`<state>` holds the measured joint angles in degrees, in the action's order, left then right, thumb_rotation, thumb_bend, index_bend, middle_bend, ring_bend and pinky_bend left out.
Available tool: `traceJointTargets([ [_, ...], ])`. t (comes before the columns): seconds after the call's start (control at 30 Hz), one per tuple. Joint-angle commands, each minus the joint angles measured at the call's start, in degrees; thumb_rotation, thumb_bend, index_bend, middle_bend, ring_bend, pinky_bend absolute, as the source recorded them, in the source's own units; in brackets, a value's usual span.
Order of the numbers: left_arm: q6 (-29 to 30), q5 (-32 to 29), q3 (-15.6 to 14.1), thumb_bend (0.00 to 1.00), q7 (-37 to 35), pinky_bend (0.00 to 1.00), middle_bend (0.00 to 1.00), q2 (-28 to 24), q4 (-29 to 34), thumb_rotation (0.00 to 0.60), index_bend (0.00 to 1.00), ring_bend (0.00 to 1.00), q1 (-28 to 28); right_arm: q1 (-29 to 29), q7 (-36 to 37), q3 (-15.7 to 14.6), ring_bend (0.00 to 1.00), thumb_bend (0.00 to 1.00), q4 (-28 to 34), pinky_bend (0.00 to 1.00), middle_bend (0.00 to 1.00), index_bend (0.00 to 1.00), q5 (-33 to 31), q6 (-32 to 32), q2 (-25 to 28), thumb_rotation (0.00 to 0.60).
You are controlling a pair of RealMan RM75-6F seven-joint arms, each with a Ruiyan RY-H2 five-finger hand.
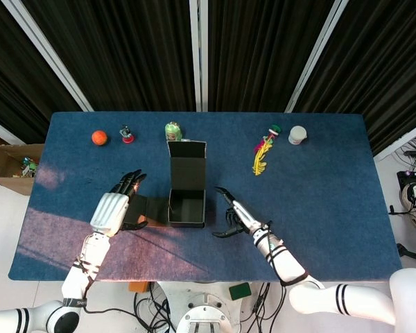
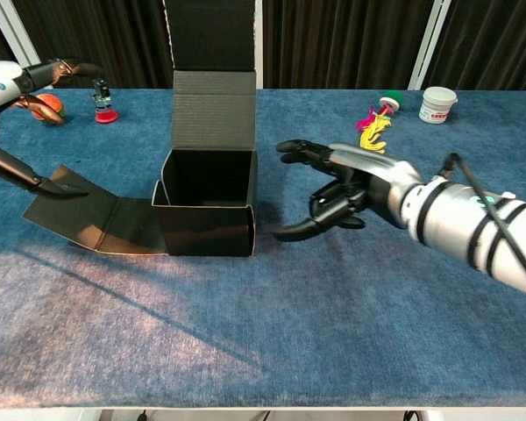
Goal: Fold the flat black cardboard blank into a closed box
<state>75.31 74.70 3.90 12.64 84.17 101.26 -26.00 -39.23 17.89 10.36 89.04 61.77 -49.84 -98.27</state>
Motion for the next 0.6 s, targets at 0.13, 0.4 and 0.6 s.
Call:
traceJointTargets([
  [0.13,-0.7,0.9,0.6,0.0,-2.7,0.24,0.0,-0.8,-0.8,0.6,0.03,0.02,0.5,-2.7,-2.8,3.8,0.68,0.0,-4.9,1.0,0.03,0.0,-3.9,1.2,-6.5,0.6],
  [0.4,-0.1,2.5,1.0,0.0,-4.8,0.24,0.0,-1.1,-1.5,0.6,0.04,0.02,1.4,-5.0,-6.2,5.9,0.68,0.0,-10.1,1.0,0.05,0.0,-6.9,2.4,-11.8,0.6],
  [0.6,0.4,3.7,0.6,0.0,-6.4,0.24,0.0,-1.2,-1.9,0.6,0.03,0.02,2.3,-4.8,-6.8,6.1,0.68,0.0,-13.0,1.0,0.07,0.0,-6.1,0.7,-15.6,0.6],
])
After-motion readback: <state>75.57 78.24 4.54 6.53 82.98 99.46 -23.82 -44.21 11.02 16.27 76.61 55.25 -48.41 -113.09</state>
